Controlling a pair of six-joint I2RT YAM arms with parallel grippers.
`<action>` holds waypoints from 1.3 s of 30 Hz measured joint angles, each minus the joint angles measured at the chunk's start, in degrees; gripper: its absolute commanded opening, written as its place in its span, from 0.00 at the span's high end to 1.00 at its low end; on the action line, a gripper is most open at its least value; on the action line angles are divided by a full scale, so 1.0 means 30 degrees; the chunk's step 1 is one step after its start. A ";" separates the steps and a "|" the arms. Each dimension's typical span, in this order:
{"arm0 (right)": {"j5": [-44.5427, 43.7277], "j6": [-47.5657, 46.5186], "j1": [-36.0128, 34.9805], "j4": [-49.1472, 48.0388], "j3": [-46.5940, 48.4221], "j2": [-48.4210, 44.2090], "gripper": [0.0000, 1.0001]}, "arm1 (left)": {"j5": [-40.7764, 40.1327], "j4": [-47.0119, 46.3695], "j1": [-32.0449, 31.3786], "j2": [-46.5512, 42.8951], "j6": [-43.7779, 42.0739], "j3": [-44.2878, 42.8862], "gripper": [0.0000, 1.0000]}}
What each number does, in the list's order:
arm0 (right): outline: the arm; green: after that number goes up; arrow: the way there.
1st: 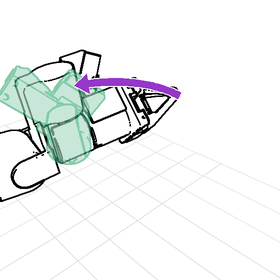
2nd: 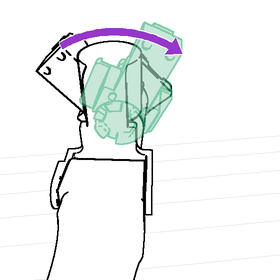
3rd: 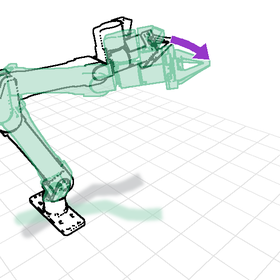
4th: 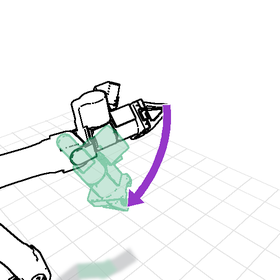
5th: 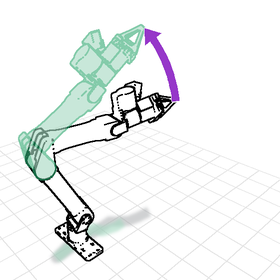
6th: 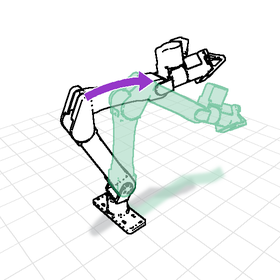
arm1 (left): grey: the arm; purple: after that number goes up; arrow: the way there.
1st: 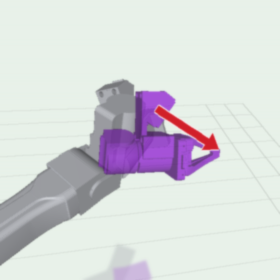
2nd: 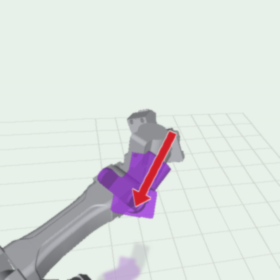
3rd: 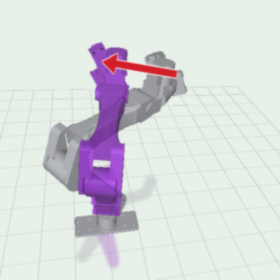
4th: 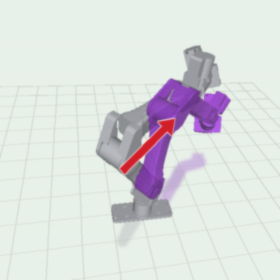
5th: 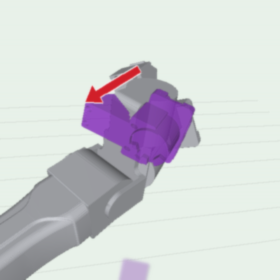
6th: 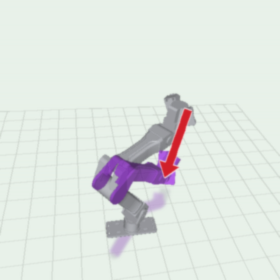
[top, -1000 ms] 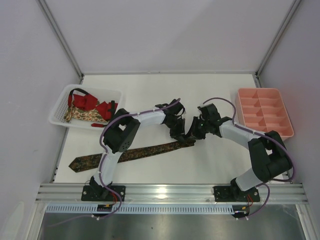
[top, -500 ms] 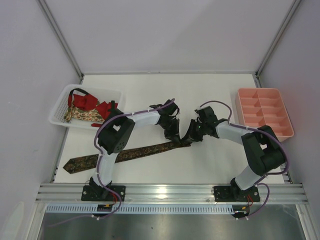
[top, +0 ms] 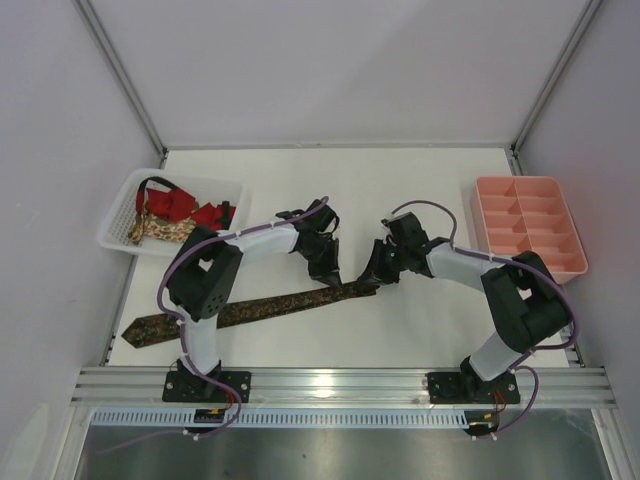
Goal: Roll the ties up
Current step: Roll the tie
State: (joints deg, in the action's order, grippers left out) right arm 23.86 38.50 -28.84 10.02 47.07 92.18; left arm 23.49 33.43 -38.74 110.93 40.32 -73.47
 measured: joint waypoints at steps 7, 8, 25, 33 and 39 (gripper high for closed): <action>-0.0197 -0.0007 -0.0423 0.0044 0.0481 0.0000 1.00 | -0.0138 -0.0240 0.0102 -0.0277 -0.0095 0.1450 0.99; -0.0226 -0.0015 -0.0525 0.0044 0.0546 0.0022 1.00 | -0.0131 -0.0240 0.0102 -0.0204 -0.0095 0.1530 1.00; 0.0211 -0.0124 -0.1195 -0.0204 0.1217 0.1902 0.68 | -0.0051 -0.0459 0.0182 -0.0080 -0.0095 0.1566 1.00; 0.2907 -0.0277 -0.0138 -0.0991 0.1144 0.2040 0.59 | 0.0481 -0.0466 0.0568 -0.0087 -0.0087 0.1566 0.99; 0.4728 0.0306 0.0342 -0.2681 0.0721 0.2477 0.66 | 0.1486 -0.0692 0.0809 -0.0095 -0.0073 0.1566 1.00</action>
State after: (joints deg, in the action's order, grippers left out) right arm 38.04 39.42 -27.81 1.98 49.23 99.61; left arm 27.94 31.35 -36.32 110.65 40.10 -68.77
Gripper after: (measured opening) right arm 0.358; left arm 0.006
